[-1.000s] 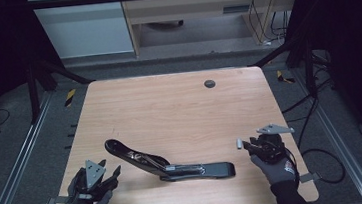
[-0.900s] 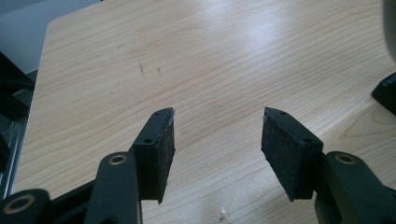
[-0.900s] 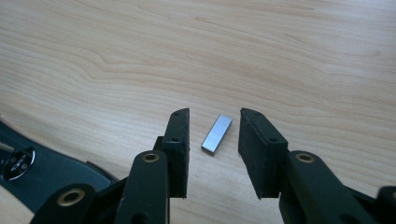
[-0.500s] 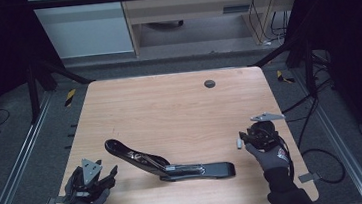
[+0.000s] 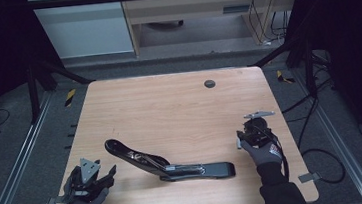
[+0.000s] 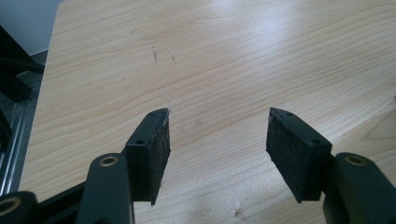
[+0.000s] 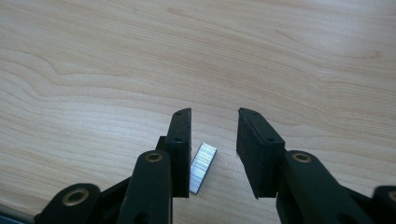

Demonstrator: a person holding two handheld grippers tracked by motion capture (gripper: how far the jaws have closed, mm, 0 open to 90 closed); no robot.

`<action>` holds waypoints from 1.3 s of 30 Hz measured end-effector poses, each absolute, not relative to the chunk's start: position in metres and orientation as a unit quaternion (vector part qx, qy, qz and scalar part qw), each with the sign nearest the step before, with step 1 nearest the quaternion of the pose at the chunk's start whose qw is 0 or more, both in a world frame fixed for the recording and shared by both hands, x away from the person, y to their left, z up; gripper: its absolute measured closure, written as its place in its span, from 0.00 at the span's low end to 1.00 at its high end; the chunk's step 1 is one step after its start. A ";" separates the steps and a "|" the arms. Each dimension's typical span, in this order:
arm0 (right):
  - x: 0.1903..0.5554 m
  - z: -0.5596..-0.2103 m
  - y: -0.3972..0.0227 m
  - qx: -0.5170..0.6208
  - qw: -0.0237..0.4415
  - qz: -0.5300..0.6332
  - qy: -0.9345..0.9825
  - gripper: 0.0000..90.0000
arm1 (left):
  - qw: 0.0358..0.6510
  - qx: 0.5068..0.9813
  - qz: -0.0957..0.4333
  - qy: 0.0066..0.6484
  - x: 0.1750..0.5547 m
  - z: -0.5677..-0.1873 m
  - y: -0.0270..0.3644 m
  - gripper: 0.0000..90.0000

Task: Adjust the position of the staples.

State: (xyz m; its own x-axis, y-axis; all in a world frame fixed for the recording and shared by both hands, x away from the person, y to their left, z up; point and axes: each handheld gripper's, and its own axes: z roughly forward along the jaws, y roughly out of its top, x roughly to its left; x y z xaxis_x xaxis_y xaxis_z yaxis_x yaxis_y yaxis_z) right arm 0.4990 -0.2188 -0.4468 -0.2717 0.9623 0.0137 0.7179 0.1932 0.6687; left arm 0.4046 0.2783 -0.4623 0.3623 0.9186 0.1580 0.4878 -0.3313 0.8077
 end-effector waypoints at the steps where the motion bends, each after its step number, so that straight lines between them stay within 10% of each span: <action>1: 0.500 -0.448 -0.218 0.566 0.211 0.286 0.744 0.74 | 0.339 0.753 0.317 0.467 0.405 -0.462 0.278 0.44; 39: 0.512 -0.474 -0.202 0.605 0.176 0.220 0.745 0.81 | 0.334 0.757 0.312 0.467 0.405 -0.463 0.278 0.43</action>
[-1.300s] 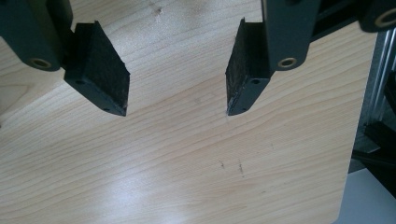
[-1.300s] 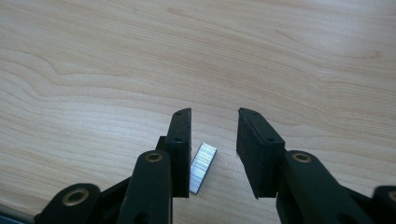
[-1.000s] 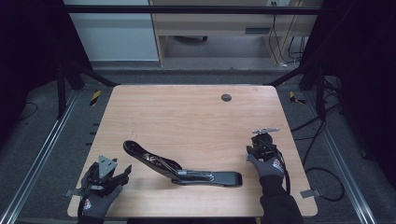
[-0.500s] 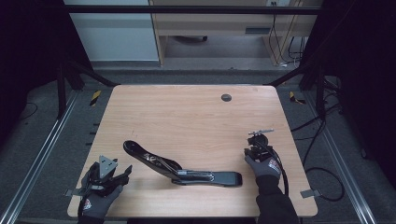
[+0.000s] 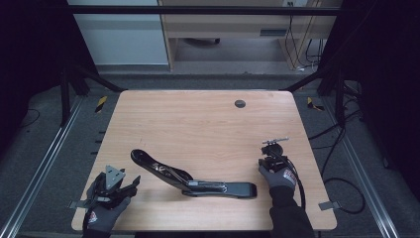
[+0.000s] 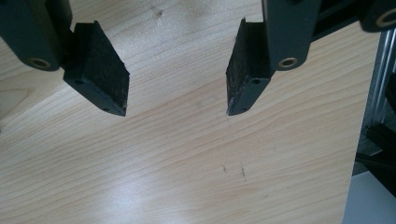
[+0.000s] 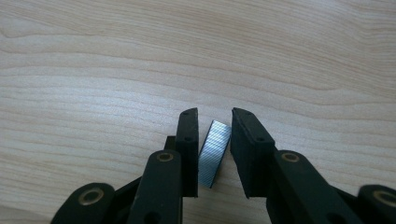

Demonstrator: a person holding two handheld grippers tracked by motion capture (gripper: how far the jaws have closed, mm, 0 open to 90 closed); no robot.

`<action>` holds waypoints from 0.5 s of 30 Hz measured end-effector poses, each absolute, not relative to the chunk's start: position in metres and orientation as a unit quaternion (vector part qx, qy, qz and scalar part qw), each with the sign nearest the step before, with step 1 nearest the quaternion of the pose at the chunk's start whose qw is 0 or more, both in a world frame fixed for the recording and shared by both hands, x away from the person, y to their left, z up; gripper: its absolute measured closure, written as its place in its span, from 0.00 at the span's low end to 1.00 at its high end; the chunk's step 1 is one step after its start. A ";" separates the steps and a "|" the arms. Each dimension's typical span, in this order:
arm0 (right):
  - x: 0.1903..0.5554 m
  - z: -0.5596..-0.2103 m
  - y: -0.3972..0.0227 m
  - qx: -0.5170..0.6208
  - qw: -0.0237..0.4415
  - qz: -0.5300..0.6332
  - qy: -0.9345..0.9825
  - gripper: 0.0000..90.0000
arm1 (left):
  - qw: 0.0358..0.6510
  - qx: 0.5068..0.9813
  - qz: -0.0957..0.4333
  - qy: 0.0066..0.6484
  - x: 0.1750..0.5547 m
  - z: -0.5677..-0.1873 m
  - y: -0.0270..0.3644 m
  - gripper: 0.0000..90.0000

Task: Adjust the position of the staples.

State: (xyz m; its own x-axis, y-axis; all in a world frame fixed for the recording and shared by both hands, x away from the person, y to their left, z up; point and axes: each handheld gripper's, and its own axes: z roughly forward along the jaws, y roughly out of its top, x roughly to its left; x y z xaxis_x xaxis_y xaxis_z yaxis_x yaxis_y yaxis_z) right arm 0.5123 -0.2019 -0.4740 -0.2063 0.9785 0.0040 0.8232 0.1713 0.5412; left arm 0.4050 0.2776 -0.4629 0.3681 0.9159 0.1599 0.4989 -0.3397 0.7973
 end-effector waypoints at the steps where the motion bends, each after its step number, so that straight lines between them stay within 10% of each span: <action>1: 0.512 -0.474 -0.202 0.605 0.176 0.219 0.745 0.81 | 0.334 0.757 0.312 0.468 0.405 -0.463 0.278 0.43; 15: 0.513 -0.475 -0.202 0.604 0.170 0.215 0.748 0.87 | 0.334 0.756 0.312 0.468 0.405 -0.463 0.277 0.43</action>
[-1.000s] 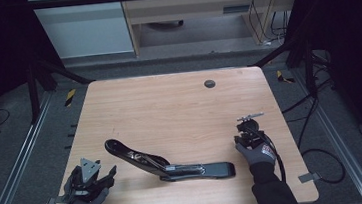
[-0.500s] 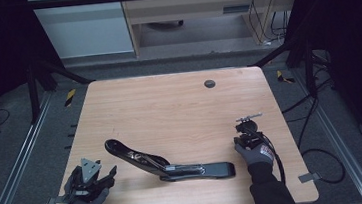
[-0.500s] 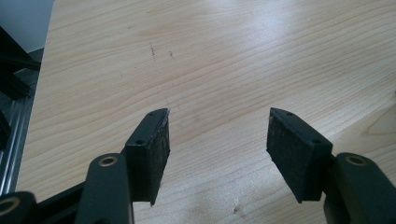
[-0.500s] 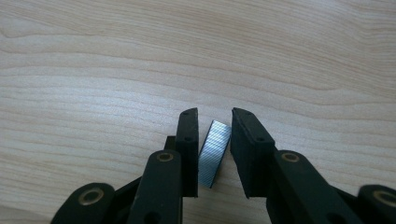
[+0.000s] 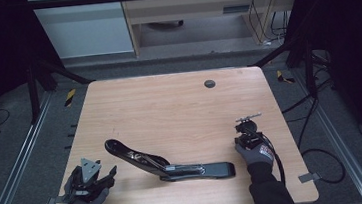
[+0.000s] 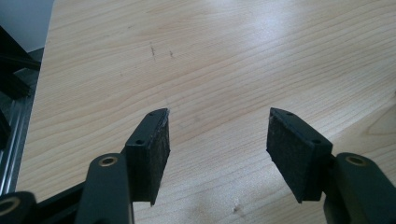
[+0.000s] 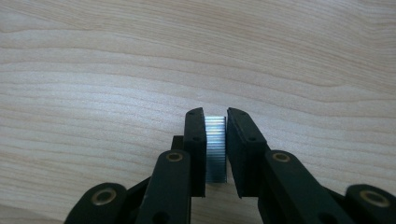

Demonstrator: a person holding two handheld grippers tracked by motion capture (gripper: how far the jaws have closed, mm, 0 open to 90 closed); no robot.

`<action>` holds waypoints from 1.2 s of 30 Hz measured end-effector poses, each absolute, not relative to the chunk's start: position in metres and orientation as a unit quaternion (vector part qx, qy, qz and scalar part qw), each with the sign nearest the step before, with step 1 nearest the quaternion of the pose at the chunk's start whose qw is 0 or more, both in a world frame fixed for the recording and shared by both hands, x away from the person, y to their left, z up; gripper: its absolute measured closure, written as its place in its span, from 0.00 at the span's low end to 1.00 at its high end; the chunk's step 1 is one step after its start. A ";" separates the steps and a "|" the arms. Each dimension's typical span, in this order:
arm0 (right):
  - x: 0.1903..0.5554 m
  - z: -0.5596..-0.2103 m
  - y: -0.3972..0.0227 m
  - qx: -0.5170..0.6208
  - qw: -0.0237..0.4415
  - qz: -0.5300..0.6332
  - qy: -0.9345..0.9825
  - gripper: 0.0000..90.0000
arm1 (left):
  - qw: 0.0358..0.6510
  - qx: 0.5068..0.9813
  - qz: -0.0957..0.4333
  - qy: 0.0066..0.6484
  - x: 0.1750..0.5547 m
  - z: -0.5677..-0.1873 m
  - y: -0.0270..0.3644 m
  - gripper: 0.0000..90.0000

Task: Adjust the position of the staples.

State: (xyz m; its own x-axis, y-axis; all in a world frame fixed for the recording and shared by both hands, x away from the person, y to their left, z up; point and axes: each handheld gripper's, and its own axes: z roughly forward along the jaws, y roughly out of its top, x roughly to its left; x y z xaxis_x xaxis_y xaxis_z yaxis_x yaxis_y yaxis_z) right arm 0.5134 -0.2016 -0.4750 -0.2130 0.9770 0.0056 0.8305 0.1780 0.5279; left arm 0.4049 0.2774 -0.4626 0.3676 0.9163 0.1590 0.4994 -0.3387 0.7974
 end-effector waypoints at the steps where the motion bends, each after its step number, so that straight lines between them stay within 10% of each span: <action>1: 0.513 -0.474 -0.201 0.604 0.169 0.215 0.749 0.87 | 0.334 0.756 0.312 0.468 0.405 -0.463 0.277 0.43; 36: 0.479 -0.470 -0.232 0.446 0.107 0.239 0.856 0.87 | 0.330 0.763 0.309 0.462 0.404 -0.463 0.274 0.45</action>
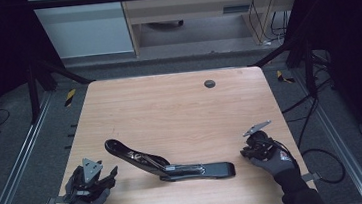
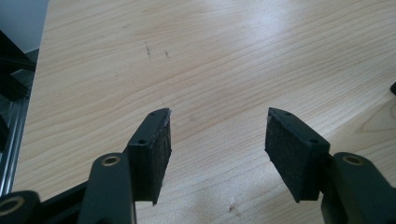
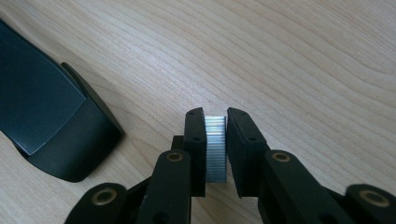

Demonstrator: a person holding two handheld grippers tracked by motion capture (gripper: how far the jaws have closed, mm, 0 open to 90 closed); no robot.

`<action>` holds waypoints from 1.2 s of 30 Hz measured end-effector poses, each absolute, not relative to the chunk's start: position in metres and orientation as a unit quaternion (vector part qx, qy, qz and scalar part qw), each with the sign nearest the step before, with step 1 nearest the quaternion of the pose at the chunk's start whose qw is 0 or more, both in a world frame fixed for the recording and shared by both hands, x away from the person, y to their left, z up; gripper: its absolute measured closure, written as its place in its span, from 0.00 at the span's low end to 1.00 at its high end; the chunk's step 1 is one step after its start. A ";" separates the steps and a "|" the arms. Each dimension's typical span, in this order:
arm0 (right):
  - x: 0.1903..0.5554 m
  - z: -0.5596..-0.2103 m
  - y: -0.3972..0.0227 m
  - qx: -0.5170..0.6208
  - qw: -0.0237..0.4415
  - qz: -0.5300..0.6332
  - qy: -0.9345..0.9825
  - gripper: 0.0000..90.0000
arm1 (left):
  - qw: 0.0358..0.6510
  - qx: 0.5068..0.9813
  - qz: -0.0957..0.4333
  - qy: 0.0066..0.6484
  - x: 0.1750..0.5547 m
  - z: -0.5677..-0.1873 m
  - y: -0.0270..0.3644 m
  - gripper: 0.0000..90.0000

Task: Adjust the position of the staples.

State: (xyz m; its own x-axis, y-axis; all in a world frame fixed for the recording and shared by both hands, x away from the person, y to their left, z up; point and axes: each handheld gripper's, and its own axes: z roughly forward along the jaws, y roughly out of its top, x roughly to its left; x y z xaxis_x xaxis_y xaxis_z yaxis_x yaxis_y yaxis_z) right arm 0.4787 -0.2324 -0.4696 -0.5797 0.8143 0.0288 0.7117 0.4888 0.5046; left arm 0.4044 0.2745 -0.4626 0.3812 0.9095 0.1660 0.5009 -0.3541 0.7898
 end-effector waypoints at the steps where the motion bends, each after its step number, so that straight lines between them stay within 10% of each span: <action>1: 0.480 -0.471 -0.233 0.433 0.109 0.234 0.863 0.87 | 0.330 0.763 0.309 0.462 0.404 -0.463 0.274 0.45; 36: 0.479 -0.471 -0.231 0.447 0.118 0.224 0.858 0.82 | 0.328 0.765 0.310 0.460 0.405 -0.463 0.275 0.45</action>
State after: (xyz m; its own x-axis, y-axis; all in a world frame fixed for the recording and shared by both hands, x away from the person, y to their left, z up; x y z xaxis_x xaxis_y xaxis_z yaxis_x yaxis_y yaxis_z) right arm 0.4788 -0.2307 -0.4705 -0.5735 0.8192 -0.0022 0.7138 0.5011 0.4892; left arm 0.4045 0.2745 -0.4627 0.3855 0.9064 0.1728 0.5002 -0.3627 0.7863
